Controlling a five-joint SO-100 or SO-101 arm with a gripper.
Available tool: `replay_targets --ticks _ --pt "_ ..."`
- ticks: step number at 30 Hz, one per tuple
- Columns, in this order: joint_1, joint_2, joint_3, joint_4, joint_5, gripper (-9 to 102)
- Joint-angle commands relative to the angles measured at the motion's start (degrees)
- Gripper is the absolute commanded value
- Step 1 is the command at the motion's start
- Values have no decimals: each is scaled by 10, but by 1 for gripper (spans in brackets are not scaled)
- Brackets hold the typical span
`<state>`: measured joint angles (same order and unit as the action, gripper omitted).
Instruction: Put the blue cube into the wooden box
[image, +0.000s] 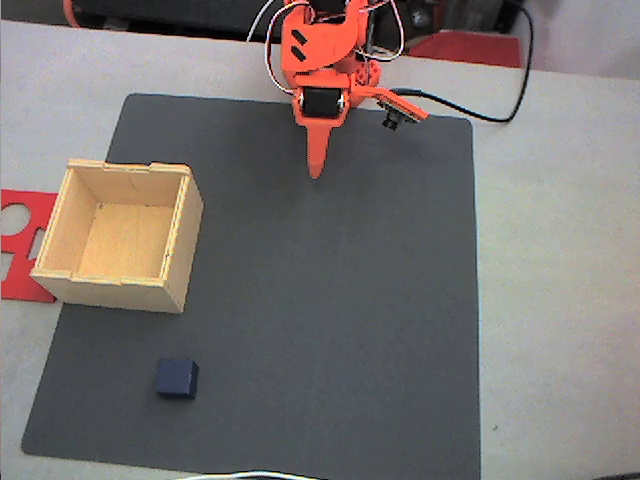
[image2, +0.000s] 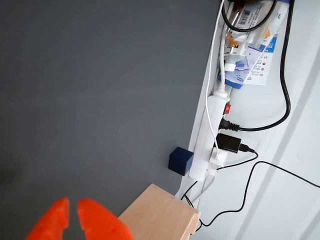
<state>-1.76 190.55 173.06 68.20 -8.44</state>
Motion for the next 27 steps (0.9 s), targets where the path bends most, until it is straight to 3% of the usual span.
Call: replay_targets --ticks 1,27 --pt "11 9 -1 -18 12 0" --pt "16 8 -1 -18 17 0"
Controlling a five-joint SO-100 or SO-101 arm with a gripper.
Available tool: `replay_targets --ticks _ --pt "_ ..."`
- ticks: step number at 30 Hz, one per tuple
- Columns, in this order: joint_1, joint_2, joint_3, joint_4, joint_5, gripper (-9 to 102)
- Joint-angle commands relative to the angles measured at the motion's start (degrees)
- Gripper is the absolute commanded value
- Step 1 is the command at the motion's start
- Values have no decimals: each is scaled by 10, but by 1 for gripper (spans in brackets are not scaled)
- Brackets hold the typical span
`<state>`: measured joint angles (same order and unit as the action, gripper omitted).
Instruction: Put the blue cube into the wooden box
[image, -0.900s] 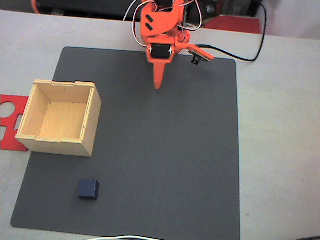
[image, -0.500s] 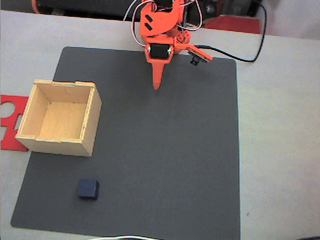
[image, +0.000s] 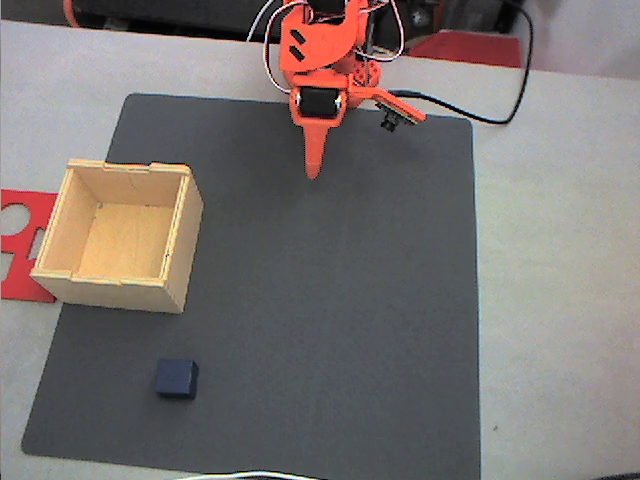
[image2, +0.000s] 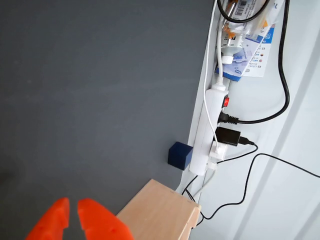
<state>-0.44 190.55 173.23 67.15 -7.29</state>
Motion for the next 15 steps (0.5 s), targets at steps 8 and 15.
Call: replay_targets --ticks 8,15 --pt "4 8 -3 -8 8 0" --pt "4 8 -3 -8 9 0"
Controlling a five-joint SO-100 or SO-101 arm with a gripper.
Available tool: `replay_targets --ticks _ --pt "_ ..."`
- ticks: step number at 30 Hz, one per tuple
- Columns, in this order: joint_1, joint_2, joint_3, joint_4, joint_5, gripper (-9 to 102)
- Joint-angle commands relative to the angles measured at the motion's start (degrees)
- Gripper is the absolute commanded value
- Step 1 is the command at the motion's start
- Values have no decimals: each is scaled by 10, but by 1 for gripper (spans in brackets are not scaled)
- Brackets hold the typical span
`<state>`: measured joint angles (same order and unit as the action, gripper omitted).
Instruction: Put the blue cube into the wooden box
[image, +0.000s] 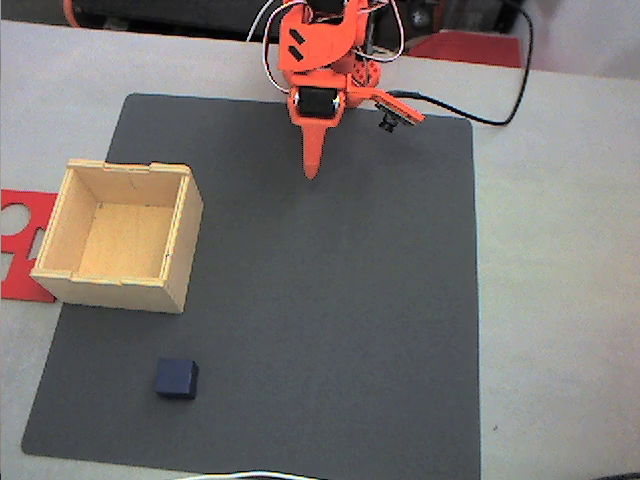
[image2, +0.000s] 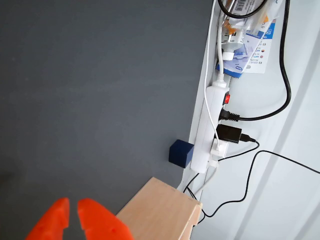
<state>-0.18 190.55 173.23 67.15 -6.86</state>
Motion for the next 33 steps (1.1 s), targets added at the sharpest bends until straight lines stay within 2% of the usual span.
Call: replay_targets --ticks 1,9,13,17,19,22,24,26,33 --pt "2 8 -3 -8 4 0" --pt "2 8 -3 -8 4 0" --pt "-9 8 -4 1 -33 2" --pt "29 -12 -7 -11 -58 6" --pt "73 -92 -23 -62 -81 7" --pt "152 -374 -146 -161 -79 8" --pt "189 -577 -301 -156 -45 8" --pt "199 -697 -431 -139 -28 8" --pt "124 -853 -628 -127 -47 9"
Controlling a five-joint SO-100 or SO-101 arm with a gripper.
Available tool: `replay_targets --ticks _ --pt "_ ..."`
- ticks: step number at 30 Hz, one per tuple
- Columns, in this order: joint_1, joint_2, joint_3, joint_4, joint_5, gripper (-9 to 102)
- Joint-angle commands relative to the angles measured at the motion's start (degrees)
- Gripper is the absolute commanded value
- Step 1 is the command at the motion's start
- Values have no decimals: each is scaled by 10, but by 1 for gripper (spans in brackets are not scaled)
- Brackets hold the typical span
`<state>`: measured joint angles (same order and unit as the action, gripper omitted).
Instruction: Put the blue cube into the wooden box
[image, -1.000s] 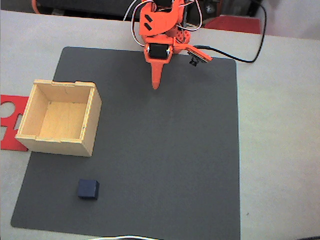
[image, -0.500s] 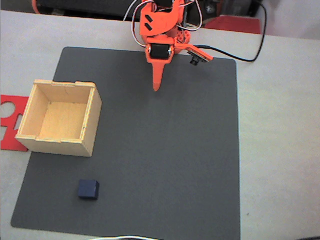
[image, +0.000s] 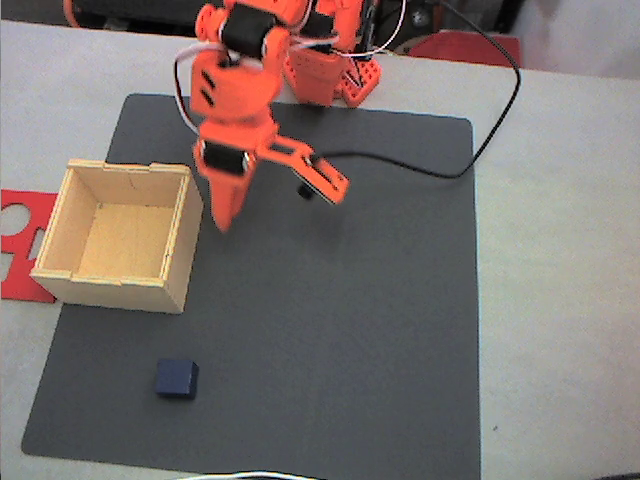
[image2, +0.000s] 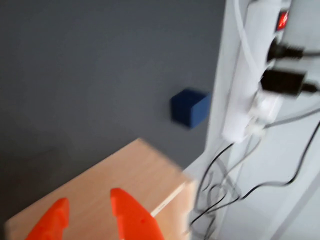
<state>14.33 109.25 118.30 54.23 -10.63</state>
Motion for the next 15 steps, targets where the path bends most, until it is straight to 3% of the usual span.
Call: replay_targets --ticks 1,9,15 --pt "-31 -61 -100 3 -11 9" --pt "-87 -183 -259 -5 -84 9" --pt "-36 -285 -401 0 -80 12"
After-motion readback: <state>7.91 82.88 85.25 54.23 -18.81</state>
